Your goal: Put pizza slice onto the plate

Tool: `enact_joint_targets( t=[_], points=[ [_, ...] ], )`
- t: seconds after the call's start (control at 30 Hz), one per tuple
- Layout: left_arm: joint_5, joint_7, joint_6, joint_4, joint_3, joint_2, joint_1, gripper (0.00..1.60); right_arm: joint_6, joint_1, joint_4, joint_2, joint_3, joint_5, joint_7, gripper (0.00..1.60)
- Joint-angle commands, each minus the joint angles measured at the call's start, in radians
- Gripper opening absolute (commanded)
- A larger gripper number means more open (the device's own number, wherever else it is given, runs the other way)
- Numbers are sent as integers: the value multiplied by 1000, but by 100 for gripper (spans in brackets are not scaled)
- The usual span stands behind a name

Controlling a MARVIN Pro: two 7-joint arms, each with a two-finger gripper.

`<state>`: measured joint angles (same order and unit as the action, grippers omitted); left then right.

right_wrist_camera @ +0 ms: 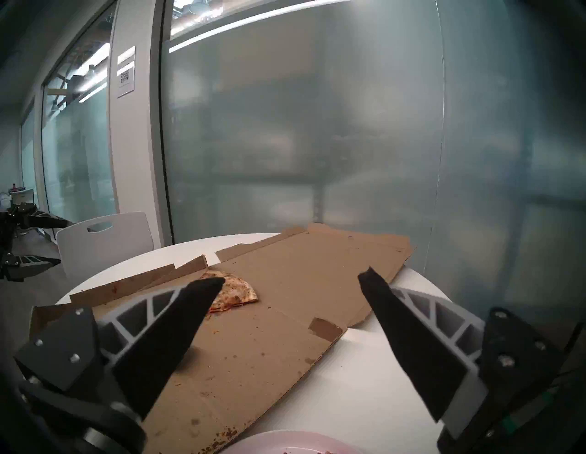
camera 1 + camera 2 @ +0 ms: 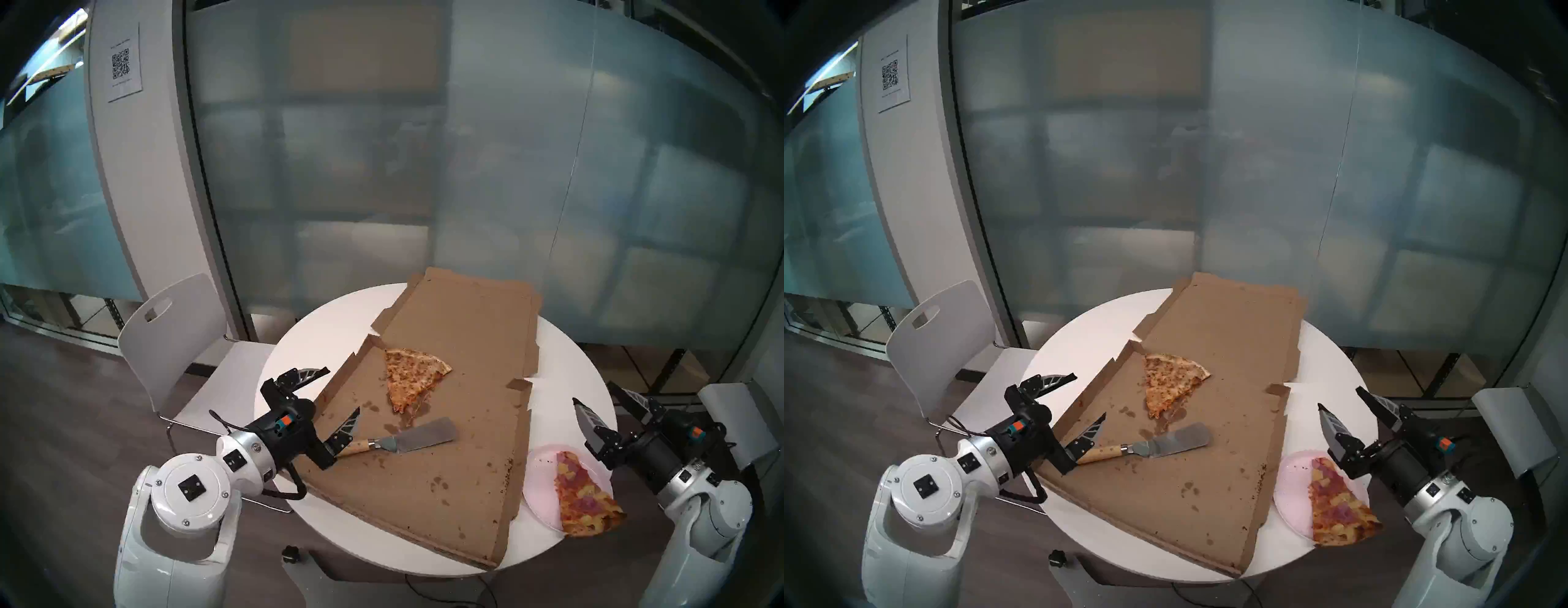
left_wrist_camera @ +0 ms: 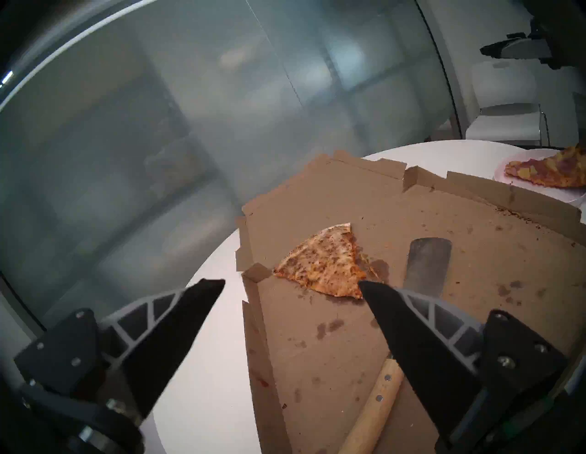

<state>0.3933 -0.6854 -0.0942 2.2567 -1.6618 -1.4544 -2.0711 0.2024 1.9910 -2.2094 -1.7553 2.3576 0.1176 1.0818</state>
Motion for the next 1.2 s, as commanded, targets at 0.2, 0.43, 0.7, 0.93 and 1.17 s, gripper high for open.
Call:
enact_joint_targets(
  t=[0.2, 0.43, 0.7, 0.93, 1.17],
  points=[
    [-6, 8, 20, 23, 5, -5, -4, 160, -6, -7, -16, 1, -6, 15, 4, 160],
    [-6, 9, 21, 23, 5, -5, -4, 160, -6, -7, -16, 1, -6, 15, 4, 160],
    [-6, 9, 21, 23, 5, -5, -4, 160, -6, -7, -16, 1, -6, 16, 4, 160],
    [-5, 9, 21, 23, 5, -6, -4, 160, -6, -7, -16, 1, -6, 16, 4, 160],
    [-5, 8, 21, 23, 5, -6, -4, 160, -6, -7, -16, 1, -6, 16, 4, 160]
  ],
)
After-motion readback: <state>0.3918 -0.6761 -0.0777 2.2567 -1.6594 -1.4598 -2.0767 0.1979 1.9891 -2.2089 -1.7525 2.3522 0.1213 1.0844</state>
